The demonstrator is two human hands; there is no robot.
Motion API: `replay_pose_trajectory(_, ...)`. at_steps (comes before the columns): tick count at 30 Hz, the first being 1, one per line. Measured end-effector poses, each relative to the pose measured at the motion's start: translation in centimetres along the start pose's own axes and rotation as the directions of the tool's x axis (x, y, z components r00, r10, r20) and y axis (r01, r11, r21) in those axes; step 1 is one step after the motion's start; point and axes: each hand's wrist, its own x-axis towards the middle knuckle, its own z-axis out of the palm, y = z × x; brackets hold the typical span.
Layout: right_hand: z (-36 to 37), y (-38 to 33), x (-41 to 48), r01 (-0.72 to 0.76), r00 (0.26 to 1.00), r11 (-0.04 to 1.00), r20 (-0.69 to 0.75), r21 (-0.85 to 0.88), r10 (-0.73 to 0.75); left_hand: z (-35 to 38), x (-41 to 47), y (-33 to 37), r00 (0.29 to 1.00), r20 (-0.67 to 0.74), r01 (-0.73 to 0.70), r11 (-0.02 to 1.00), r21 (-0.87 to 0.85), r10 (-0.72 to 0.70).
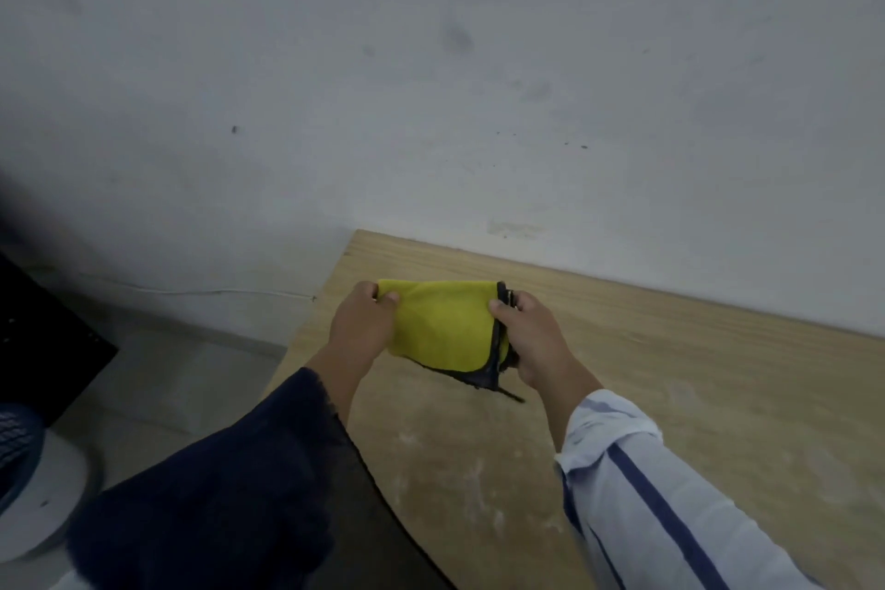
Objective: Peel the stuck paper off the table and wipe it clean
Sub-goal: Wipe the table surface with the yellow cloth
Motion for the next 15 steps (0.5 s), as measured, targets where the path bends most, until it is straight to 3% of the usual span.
replay_pose_trajectory(3,3.6,-0.4,3.4,-0.028,0.998,0.999,-0.048,0.045,0.030,-0.8,4.3,-0.2,0.988,0.107,0.132,0.974,-0.184,-0.114)
replay_pose_trajectory(5,5.3,-0.6,5.9,-0.046,0.994,0.999,-0.098,0.024,0.048,-1.0,7.0,-0.4,0.981,0.158,0.154,0.957,-0.247,-0.117)
replay_pose_trajectory(10,6.8,-2.3,10.4,0.018,0.981,0.995,-0.191,-0.096,-0.036,-0.2,11.0,0.0,0.998,0.020,-0.055,0.968,-0.243,0.061)
replay_pose_trajectory(13,7.3,-2.3,12.0,0.043,0.966,0.953,-0.232,-0.300,-0.116,1.0,12.6,-0.7,0.978,-0.021,-0.210,0.977,-0.042,0.209)
replay_pose_trajectory(15,8.3,-1.3,12.2,0.117,0.966,0.832,-0.132,-0.542,-0.221,2.6,13.2,-2.2,0.957,0.146,-0.278,0.933,0.227,0.250)
